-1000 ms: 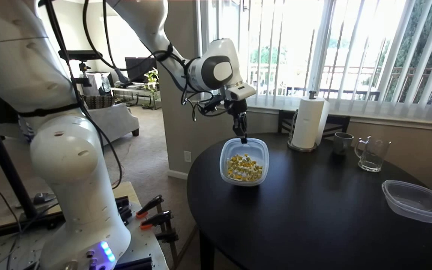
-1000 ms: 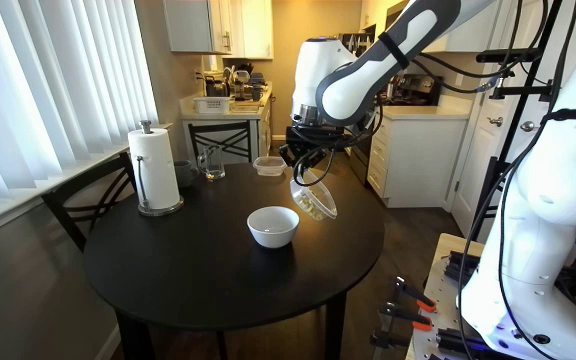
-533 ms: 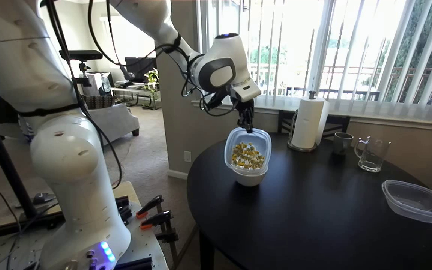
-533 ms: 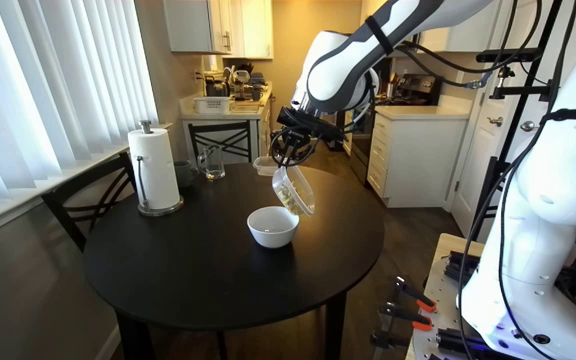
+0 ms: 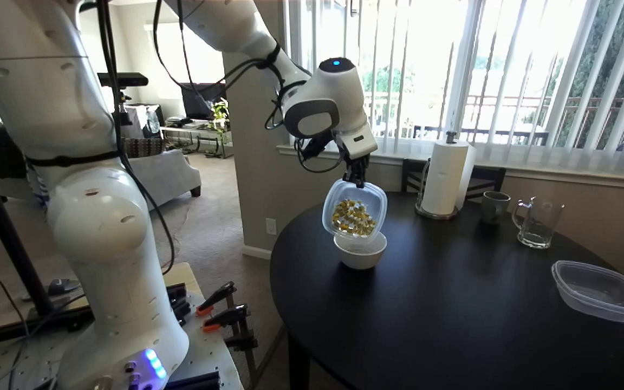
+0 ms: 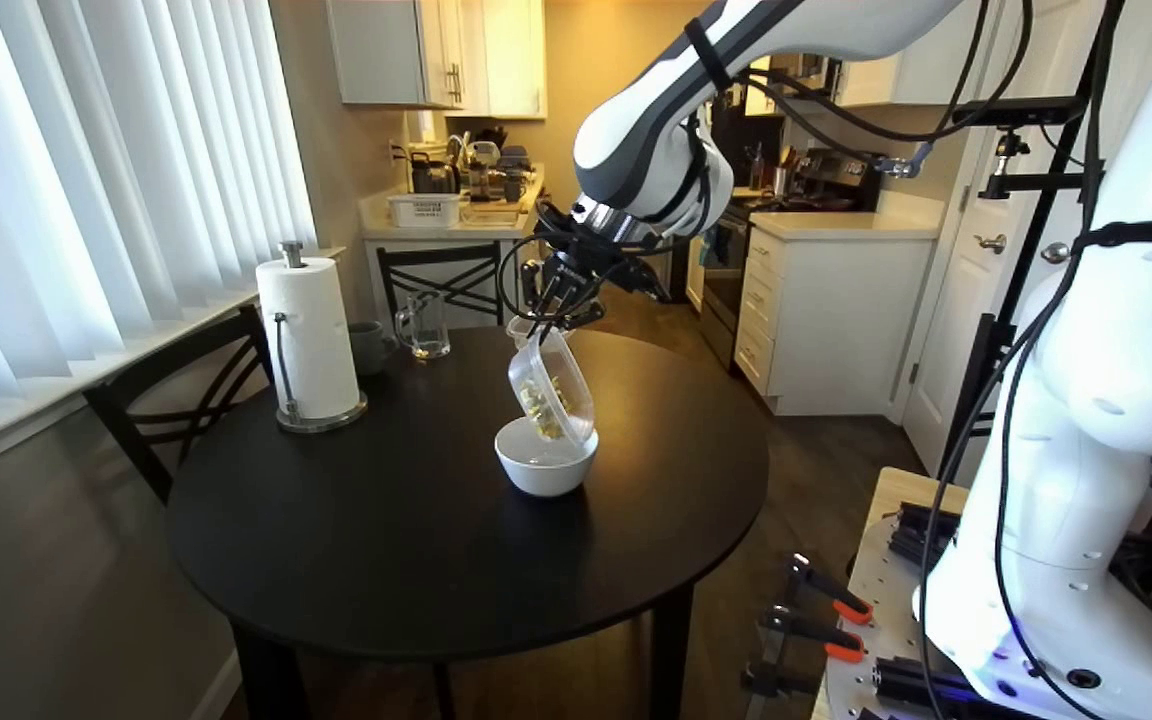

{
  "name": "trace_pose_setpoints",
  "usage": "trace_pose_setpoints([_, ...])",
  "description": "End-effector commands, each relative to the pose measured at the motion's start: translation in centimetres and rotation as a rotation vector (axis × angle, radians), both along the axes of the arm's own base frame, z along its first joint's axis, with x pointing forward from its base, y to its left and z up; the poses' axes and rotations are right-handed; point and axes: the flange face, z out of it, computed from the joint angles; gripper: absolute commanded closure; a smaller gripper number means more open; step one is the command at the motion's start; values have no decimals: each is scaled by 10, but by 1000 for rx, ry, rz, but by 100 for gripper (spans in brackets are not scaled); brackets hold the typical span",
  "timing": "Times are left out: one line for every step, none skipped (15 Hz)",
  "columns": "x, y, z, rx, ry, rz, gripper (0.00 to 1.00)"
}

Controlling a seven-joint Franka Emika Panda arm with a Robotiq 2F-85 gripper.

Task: Pour the candy into the white bowl.

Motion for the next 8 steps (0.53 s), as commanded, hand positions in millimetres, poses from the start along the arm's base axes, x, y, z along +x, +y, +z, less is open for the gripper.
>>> trace_pose_setpoints([9, 10, -2, 59, -68, -32, 97])
trace_pose_setpoints([10, 15, -3, 67, -83, -34, 97])
trace_pose_setpoints([12, 18, -4, 71, -102, -40, 97])
trace_pose_setpoints([14, 21, -5, 76, -118, -46, 97])
trace_pose_setpoints([16, 24, -5, 81, -133, -50, 97])
trace_pose_setpoints([18, 26, -6, 87, -146, -57, 97])
trace_pose_setpoints([19, 28, -7, 94, -157, -63, 97])
trace_pose_setpoints([21, 29, -8, 102, -166, -67, 97])
